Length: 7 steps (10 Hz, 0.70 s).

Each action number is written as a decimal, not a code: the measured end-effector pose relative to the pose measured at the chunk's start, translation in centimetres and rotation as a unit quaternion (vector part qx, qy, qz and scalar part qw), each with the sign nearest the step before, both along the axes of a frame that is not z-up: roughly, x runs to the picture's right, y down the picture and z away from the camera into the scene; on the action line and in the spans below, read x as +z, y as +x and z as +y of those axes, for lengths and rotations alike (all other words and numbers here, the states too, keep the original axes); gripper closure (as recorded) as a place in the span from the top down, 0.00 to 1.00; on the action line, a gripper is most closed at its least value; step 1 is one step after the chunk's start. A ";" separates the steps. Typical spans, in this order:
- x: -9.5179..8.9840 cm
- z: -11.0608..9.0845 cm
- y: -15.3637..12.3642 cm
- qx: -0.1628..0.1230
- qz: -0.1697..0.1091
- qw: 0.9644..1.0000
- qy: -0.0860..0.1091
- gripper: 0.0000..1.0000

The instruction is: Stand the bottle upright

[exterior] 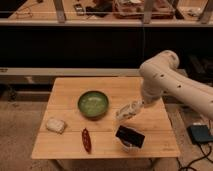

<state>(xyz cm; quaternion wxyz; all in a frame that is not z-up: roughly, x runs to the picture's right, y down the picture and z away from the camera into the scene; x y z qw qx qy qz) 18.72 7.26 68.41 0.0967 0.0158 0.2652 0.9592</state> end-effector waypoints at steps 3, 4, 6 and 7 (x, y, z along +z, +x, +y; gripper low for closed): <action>2.0 1.1 -3.4 -0.030 0.000 0.999 0.012 0.26; 2.5 0.9 -3.9 -0.040 0.003 0.999 0.016 0.26; 3.3 0.0 -4.2 -0.063 0.010 0.998 0.024 0.26; 3.5 -0.5 -4.1 -0.074 0.015 0.997 0.025 0.26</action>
